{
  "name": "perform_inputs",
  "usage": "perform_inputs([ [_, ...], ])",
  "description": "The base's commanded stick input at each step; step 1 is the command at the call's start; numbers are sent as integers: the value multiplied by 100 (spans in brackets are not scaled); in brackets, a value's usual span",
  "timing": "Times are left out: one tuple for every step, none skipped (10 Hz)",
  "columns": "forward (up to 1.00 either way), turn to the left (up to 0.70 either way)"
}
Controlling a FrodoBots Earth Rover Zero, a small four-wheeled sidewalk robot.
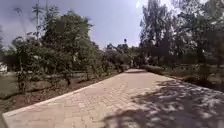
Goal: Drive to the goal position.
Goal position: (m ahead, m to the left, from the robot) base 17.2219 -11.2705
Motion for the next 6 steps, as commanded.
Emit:
perform_inputs([
  [50, 0],
  [50, 0],
  [50, 0],
  [50, 0],
  [50, 0],
  [50, 0],
])
